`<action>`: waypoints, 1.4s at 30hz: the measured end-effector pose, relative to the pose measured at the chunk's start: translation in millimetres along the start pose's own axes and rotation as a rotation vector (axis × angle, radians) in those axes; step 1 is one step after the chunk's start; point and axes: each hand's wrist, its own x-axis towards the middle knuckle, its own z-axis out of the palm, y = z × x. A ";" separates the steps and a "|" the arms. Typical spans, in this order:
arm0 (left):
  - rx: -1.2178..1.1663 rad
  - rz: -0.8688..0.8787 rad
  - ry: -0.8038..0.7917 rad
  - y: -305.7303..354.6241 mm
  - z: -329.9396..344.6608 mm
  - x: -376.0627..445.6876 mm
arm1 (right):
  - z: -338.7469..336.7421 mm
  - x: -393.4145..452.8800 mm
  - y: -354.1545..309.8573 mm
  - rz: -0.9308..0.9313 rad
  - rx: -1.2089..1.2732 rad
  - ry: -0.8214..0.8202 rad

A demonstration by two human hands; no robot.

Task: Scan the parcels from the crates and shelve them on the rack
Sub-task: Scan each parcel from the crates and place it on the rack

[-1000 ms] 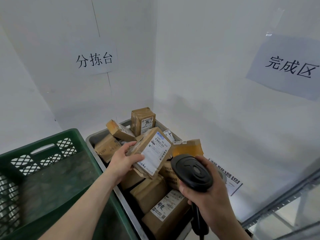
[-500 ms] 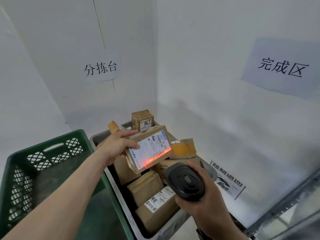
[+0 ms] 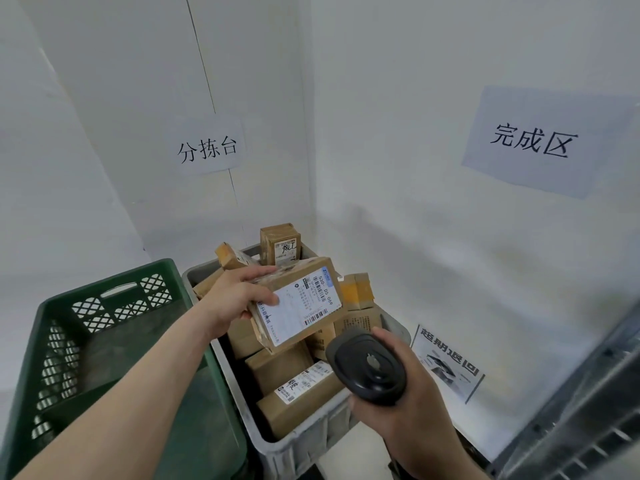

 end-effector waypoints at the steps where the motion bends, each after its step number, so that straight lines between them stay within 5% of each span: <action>1: -0.002 0.002 0.003 -0.1 1.4 -3.2 | -2.1 -2.5 -0.6 0.002 -0.004 0.001; 28: -0.062 0.030 0.021 -13.1 19.6 -32.0 | -25.8 -28.2 -6.5 0.073 0.055 -0.006; 42: -0.424 0.222 0.121 -58.6 36.3 -32.8 | -12.5 -16.3 -74.8 0.159 0.526 0.116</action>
